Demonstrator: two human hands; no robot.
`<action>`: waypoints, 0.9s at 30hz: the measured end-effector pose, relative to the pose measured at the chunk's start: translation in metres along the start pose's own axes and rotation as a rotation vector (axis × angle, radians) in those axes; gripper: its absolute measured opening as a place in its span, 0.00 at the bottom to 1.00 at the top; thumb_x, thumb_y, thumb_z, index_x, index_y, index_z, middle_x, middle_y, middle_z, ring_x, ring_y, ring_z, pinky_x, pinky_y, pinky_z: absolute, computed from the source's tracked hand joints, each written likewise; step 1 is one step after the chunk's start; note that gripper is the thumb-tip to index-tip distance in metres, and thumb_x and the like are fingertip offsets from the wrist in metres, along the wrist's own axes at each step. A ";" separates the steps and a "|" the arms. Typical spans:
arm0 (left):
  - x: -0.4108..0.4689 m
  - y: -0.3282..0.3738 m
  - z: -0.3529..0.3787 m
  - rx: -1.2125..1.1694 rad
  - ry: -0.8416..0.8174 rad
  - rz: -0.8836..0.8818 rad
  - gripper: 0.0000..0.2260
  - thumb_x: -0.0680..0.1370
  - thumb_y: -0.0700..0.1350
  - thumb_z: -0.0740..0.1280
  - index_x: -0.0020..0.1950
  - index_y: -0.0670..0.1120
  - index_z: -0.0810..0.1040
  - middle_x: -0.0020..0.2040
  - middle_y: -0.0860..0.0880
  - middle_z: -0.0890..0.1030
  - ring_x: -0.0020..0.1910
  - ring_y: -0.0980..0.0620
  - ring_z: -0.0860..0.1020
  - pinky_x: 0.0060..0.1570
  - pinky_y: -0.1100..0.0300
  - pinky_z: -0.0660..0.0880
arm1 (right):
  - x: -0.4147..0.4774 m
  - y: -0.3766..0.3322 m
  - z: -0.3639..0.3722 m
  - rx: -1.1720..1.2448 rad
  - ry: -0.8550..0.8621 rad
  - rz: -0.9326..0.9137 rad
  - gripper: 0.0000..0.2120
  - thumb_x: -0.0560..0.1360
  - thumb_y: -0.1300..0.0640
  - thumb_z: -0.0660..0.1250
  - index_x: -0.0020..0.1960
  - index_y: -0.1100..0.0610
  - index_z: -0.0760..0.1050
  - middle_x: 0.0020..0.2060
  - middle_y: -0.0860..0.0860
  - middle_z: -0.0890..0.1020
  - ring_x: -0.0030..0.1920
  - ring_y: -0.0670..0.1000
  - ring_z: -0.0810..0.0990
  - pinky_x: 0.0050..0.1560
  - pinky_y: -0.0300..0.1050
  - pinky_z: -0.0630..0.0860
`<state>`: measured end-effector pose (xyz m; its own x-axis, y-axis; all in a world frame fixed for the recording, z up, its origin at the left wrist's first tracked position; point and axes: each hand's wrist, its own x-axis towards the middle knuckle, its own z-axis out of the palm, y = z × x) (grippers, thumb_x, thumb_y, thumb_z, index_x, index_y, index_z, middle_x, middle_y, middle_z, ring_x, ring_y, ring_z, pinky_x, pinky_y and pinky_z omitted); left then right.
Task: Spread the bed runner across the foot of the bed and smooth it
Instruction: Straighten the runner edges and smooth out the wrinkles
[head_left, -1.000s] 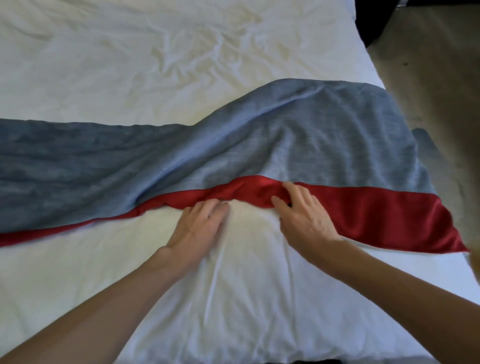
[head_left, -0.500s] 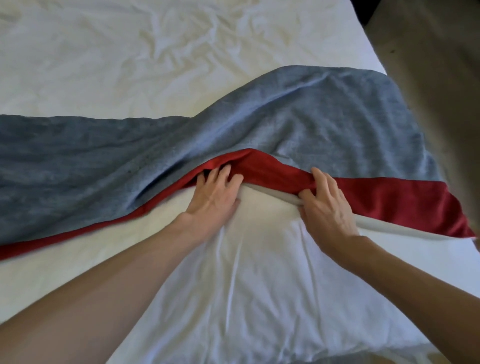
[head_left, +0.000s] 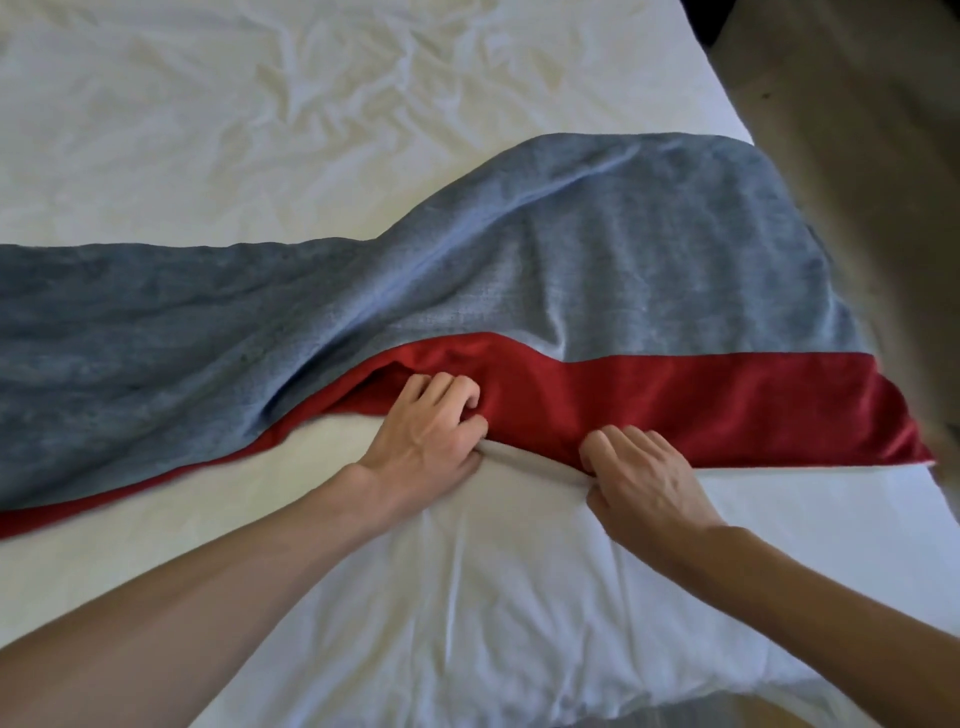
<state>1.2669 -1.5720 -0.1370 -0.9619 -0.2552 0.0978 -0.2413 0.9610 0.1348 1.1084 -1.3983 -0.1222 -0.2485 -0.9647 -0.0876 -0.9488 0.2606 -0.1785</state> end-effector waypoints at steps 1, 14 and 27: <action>-0.004 0.000 -0.001 -0.006 0.010 0.012 0.04 0.65 0.41 0.70 0.35 0.43 0.77 0.41 0.45 0.75 0.39 0.45 0.74 0.38 0.52 0.69 | 0.003 -0.005 0.000 0.003 -0.014 0.006 0.10 0.62 0.65 0.69 0.42 0.59 0.74 0.34 0.53 0.76 0.34 0.57 0.75 0.35 0.52 0.74; -0.054 0.029 0.001 -0.081 0.017 0.096 0.05 0.67 0.36 0.71 0.36 0.43 0.77 0.33 0.47 0.76 0.30 0.46 0.74 0.29 0.54 0.71 | -0.008 -0.025 0.006 -0.034 -0.107 -0.149 0.16 0.53 0.75 0.70 0.33 0.60 0.71 0.23 0.52 0.71 0.20 0.55 0.69 0.17 0.41 0.61; -0.089 0.028 0.005 0.013 0.001 -0.071 0.05 0.68 0.37 0.70 0.35 0.46 0.77 0.31 0.49 0.74 0.29 0.47 0.72 0.29 0.54 0.69 | -0.025 -0.018 0.022 -0.068 -0.082 -0.141 0.16 0.51 0.69 0.73 0.31 0.57 0.70 0.22 0.50 0.72 0.20 0.54 0.71 0.18 0.41 0.63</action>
<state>1.3453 -1.5214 -0.1464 -0.9424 -0.3225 0.0891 -0.3101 0.9419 0.1289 1.1365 -1.3783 -0.1385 -0.0979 -0.9844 -0.1462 -0.9849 0.1169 -0.1278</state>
